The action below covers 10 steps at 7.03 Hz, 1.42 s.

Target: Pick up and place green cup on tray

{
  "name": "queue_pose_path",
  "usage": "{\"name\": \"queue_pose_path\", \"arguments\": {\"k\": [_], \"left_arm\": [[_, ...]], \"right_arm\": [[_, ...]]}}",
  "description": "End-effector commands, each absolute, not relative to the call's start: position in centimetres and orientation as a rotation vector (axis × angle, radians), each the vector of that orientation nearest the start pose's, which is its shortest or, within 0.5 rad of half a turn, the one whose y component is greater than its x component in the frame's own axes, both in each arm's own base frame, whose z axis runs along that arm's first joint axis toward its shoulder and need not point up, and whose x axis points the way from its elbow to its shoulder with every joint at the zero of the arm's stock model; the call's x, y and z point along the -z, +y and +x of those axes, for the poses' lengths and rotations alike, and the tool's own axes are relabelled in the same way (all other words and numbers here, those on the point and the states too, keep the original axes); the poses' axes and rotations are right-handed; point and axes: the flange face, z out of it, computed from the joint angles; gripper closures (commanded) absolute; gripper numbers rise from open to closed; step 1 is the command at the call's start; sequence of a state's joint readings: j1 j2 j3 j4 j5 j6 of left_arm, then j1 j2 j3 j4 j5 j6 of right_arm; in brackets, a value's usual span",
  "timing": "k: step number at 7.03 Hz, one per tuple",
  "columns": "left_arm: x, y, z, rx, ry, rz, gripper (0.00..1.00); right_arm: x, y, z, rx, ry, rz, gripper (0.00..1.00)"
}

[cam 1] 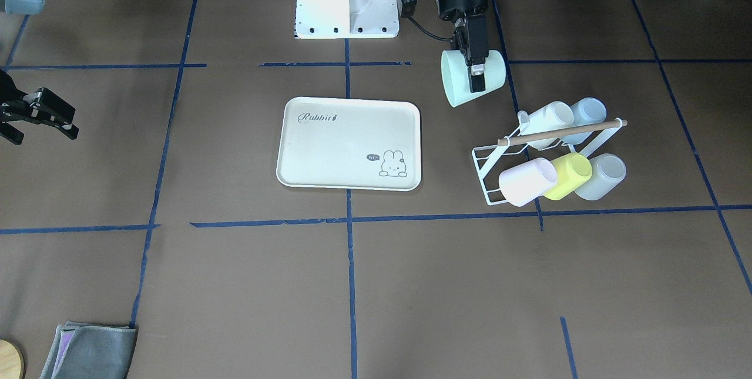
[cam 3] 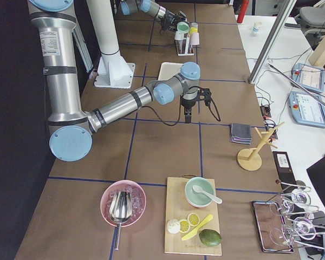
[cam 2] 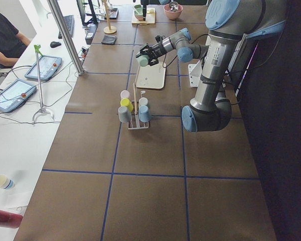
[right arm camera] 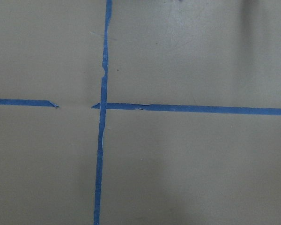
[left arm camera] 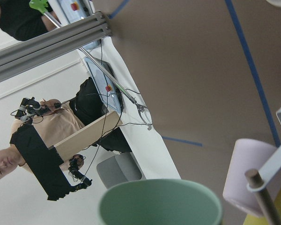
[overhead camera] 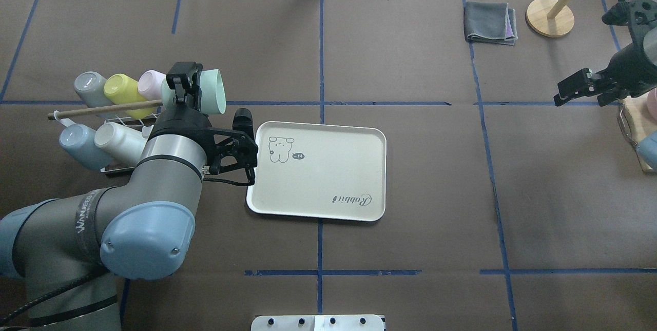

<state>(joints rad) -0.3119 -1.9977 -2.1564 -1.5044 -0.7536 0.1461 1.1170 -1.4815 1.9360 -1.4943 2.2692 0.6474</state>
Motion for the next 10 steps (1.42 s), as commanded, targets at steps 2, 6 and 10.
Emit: {"name": "queue_pose_path", "arguments": {"k": [2, 6, 10], "left_arm": [[-18.8, -35.2, 45.3, -0.616, 0.161, 1.265, 0.91], [-19.5, -36.5, 48.9, -0.558, 0.214, 1.278, 0.92], [-19.0, -35.3, 52.3, -0.291, 0.796, 1.220, 0.92]], "right_arm": [[-42.8, -49.4, -16.3, 0.003, -0.846, 0.081, 0.00], [-42.3, -49.7, -16.4, 0.002, -0.847, 0.089, 0.00], [-42.4, -49.6, -16.3, 0.002, -0.848, 0.088, 0.00]]}}
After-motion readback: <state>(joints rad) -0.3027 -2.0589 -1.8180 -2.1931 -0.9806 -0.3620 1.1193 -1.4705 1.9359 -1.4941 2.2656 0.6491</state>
